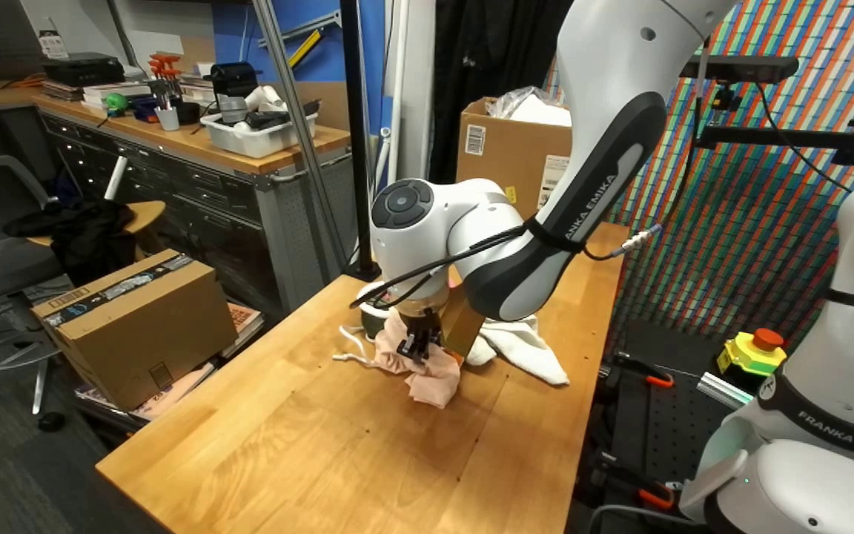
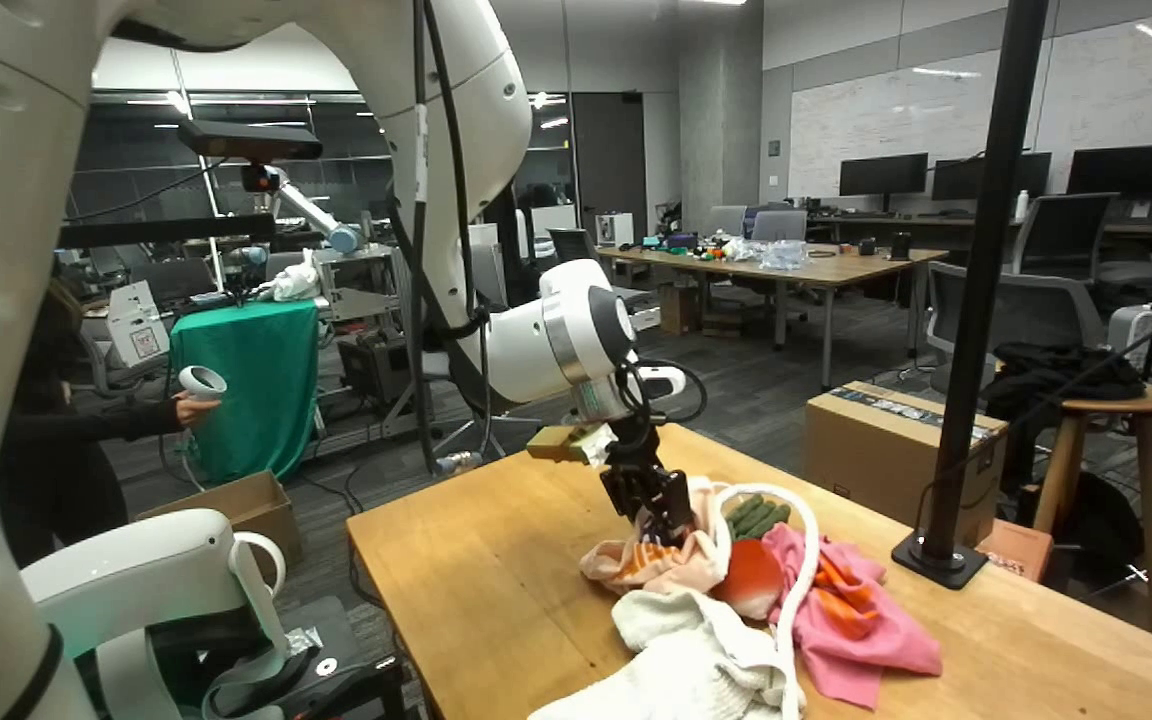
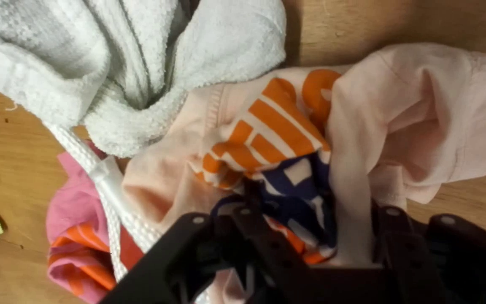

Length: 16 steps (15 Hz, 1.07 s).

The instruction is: Separate the things on the heap

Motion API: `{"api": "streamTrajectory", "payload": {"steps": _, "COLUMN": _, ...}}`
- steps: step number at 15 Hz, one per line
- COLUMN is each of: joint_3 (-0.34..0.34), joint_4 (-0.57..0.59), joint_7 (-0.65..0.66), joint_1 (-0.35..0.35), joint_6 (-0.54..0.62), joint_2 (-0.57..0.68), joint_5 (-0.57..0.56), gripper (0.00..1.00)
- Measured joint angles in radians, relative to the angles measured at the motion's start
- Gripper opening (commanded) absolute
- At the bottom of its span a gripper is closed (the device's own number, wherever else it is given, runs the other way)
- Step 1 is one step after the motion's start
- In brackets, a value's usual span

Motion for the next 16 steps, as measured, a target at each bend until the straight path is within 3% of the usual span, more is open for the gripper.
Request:
{"api": "streamTrajectory", "payload": {"steps": 2, "joint_3": 0.0, "joint_4": 0.0, "joint_7": -0.029, "joint_1": 0.0, "joint_6": -0.01, "joint_2": 0.0, "joint_5": 0.019, "gripper": 0.06}}
{"api": "streamTrajectory", "payload": {"steps": 4, "joint_3": 0.0, "joint_4": 0.002, "joint_7": -0.06, "joint_1": 0.0, "joint_6": -0.02, "joint_2": 0.0, "joint_5": 0.038, "gripper": 0.02}}
{"api": "streamTrajectory", "payload": {"steps": 9, "joint_3": 0.005, "joint_4": 0.014, "joint_7": -0.233, "joint_1": -0.001, "joint_6": -0.136, "joint_2": -0.028, "joint_5": 0.132, "gripper": 0.06}}
{"api": "streamTrajectory", "payload": {"steps": 16, "joint_3": 0.044, "joint_4": 0.025, "joint_7": -0.461, "joint_1": 0.0, "joint_6": -0.428, "joint_2": -0.252, "joint_5": 0.155, "gripper": 0.06}}
